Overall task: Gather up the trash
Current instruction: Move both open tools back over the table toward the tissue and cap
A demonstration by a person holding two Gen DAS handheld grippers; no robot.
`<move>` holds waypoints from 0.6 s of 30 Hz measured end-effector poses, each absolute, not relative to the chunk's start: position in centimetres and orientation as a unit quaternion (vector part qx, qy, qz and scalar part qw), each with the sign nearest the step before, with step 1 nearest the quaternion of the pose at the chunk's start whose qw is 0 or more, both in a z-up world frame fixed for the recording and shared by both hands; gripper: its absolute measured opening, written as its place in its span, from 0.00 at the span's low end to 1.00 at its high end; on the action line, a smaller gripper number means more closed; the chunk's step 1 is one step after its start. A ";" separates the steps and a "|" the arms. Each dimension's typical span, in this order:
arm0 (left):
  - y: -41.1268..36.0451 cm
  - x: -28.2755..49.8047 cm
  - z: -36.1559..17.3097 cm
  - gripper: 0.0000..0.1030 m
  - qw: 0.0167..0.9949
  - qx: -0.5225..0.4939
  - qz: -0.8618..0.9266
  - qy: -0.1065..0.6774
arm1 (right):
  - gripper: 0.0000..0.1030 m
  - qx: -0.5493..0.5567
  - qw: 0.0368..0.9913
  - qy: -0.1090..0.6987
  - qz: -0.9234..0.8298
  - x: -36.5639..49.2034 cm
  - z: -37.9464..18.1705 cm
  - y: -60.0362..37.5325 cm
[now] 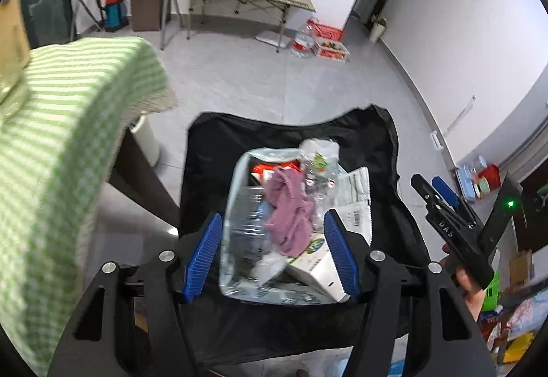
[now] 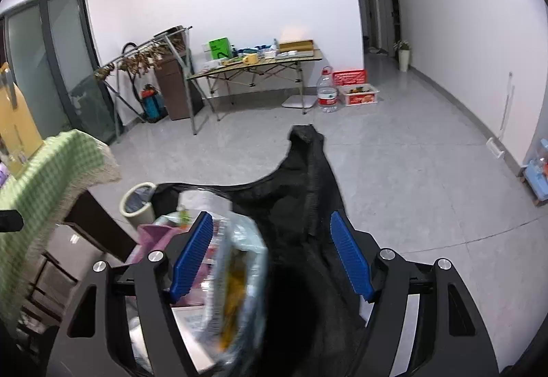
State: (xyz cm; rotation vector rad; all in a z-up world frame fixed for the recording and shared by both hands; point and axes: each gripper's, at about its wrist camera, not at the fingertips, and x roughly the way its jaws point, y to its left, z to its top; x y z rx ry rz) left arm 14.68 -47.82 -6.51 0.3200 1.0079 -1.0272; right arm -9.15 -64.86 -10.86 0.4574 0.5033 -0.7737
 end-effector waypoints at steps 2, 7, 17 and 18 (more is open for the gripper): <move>-46.4 15.3 -5.6 0.60 0.752 0.134 -0.462 0.450 | 0.67 0.208 0.876 0.240 -0.363 -8.3 -9.9 -64.0; -42.1 16.5 -2.6 0.66 0.777 0.087 -0.459 0.423 | 0.67 0.153 0.901 0.235 -0.331 -5.5 -6.7 -60.1; -28.4 19.3 2.8 0.79 0.843 0.019 -0.391 0.368 | 0.67 0.091 0.942 0.216 -0.238 0.7 -1.0 -51.6; -26.4 19.8 3.1 0.81 0.850 0.009 -0.379 0.367 | 0.67 0.085 0.947 0.216 -0.222 1.6 -0.4 -50.2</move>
